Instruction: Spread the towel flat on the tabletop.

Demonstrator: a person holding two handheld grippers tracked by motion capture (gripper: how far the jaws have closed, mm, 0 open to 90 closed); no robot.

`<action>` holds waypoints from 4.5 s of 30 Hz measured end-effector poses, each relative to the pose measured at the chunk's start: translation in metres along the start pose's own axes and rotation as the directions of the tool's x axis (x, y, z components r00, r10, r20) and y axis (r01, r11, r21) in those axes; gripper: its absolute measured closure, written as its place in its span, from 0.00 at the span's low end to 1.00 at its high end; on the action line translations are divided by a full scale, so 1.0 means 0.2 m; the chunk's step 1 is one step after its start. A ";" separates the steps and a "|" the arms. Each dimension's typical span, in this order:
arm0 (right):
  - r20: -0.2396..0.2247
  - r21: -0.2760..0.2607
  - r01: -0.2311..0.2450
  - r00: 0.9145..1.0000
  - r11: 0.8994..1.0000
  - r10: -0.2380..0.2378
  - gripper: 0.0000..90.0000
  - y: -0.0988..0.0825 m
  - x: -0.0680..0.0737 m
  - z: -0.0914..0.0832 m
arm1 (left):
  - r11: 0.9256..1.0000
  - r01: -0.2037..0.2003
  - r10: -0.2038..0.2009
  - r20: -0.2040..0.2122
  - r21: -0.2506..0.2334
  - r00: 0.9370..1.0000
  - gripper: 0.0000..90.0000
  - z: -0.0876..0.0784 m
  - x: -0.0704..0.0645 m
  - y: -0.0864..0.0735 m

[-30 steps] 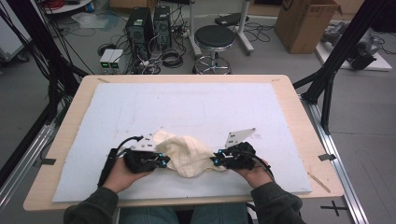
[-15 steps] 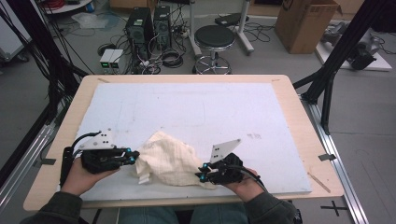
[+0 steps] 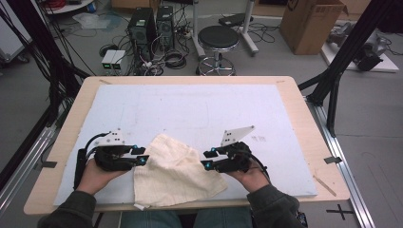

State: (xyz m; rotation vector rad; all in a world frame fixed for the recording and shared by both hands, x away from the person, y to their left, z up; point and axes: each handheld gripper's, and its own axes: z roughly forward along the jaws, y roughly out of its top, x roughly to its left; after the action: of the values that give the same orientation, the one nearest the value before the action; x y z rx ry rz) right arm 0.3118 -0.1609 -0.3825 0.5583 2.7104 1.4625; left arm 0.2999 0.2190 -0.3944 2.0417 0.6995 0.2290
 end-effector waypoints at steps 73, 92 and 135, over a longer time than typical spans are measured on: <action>0.437 0.221 -0.101 0.900 0.970 -0.005 0.91 0.07 -0.41 0.10 | 0.994 0.079 -0.066 -0.161 0.078 0.985 0.99 0.26 0.10 0.01; 0.379 0.141 -0.244 0.909 0.959 0.176 0.67 -0.12 -0.50 0.08 | 0.992 0.104 -0.093 -0.128 0.078 0.987 0.97 0.28 0.11 -0.01; 0.301 0.153 -0.145 0.949 0.978 0.094 0.96 -0.16 -0.52 0.00 | 0.988 0.151 -0.137 -0.272 0.029 0.952 0.97 0.41 0.26 0.12</action>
State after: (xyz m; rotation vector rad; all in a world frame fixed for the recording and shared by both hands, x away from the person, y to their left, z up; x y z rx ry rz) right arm 0.3991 -0.2083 -0.4243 0.8845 2.6180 1.0651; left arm 0.3860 0.1785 -0.4252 2.0158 1.0281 0.4136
